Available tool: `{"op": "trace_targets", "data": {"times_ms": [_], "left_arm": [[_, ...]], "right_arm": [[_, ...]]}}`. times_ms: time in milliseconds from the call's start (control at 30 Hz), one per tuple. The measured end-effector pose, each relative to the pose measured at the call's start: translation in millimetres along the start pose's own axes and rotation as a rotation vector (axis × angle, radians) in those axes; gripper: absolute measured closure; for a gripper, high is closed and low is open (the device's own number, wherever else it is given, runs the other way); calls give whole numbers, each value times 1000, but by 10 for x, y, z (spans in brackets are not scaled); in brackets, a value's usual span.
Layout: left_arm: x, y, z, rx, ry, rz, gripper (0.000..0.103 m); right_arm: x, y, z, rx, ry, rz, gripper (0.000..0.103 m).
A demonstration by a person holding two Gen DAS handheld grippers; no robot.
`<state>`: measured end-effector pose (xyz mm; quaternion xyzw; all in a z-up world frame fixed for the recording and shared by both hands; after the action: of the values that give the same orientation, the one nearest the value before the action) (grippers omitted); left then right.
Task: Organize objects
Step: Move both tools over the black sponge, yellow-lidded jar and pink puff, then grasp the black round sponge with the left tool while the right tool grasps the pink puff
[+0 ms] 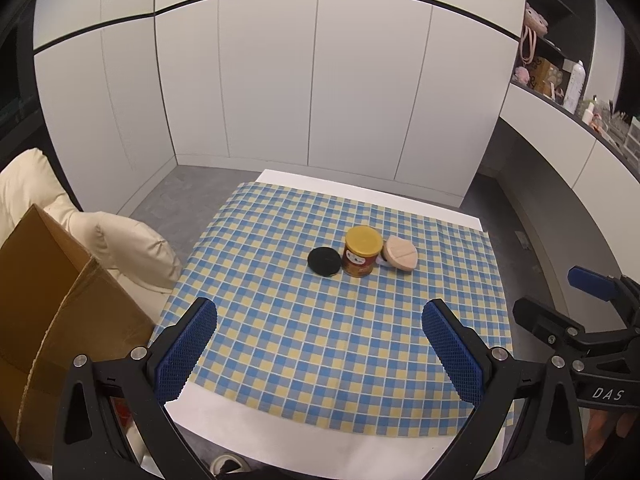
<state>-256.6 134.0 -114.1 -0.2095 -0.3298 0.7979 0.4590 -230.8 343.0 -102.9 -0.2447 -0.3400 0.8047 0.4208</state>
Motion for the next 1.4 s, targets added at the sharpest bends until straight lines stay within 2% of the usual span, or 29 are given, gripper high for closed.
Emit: {"op": "trace_targets", "data": {"times_ms": [367, 500, 667, 800, 1100, 1267, 1400], "left_arm": [[106, 79, -51, -22, 21, -5, 1], [134, 219, -73, -42, 42, 16, 1], [136, 428, -121, -84, 12, -6, 1], [104, 735, -124, -84, 22, 54, 1], [205, 1469, -349, -120, 93, 53, 6], [262, 1882, -453, -152, 92, 52, 11], [325, 2218, -473, -159, 109, 57, 12]], "right_arm": [[140, -30, -71, -9, 18, -31, 0], [234, 81, -211, -41, 57, -24, 0], [346, 280, -281, -55, 76, -8, 0], [457, 609, -315, -80, 128, 12, 0], [588, 1275, -245, -84, 105, 28, 0], [678, 1690, -212, -91, 74, 37, 1], [755, 2019, -166, -87, 100, 64, 2]]}}
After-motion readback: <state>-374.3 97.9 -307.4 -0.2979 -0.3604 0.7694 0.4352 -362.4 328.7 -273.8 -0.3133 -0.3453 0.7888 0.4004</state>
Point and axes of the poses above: each gripper's, at about its wrist camera, not at the fingertips, and y roughly the way its jaws point, x to its right, z to its top, the point moved 10 cm from there along y, roughly the way its jaws point, and after that the axes turned 14 degrees about z, right-handed, at the moved point
